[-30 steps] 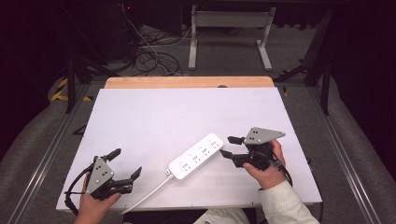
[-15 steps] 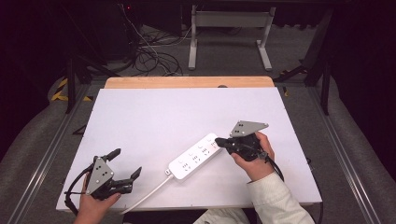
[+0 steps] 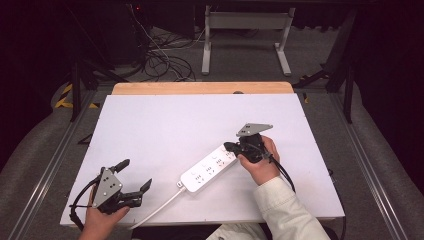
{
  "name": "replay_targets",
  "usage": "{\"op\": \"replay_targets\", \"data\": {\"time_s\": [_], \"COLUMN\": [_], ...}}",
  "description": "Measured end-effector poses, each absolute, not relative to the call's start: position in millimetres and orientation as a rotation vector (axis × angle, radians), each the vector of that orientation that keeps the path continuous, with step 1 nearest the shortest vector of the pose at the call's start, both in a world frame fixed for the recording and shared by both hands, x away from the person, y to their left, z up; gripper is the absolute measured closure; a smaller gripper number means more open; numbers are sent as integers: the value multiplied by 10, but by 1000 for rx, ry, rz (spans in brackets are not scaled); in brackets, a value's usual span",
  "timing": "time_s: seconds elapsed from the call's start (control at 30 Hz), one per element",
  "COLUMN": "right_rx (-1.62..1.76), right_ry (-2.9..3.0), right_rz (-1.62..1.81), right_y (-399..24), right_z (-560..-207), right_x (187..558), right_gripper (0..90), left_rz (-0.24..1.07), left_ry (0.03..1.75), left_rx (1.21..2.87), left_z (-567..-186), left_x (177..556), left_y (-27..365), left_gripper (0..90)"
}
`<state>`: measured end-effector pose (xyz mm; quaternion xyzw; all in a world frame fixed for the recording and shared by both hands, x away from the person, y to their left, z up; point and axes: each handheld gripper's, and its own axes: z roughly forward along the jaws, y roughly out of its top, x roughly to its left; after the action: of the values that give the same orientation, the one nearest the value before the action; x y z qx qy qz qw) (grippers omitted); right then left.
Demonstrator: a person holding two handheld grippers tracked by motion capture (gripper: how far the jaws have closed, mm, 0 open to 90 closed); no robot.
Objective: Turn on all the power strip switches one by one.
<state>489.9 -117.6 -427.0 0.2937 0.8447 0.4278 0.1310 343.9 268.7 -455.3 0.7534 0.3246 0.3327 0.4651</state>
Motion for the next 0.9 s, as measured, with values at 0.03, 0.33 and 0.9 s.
{"op": "replay_targets", "data": {"time_s": [0.03, 0.33, 0.9], "right_rx": [854, 856, 854], "right_ry": [2451, 2447, 2457], "right_rz": [1235, 1163, 1099], "right_y": [-1160, -1081, -991], "right_z": [-4290, -4439, -4597], "right_x": [4912, 5028, 5108], "right_gripper": [900, 900, 900], "left_rz": [816, 812, 819], "left_ry": [798, 804, 807], "left_rx": [1848, 1843, 1842], "left_z": [-4554, -4557, -4552], "left_x": [3440, 3441, 3438], "left_y": [2685, 2689, 2699], "left_gripper": [118, 117, 118]}}
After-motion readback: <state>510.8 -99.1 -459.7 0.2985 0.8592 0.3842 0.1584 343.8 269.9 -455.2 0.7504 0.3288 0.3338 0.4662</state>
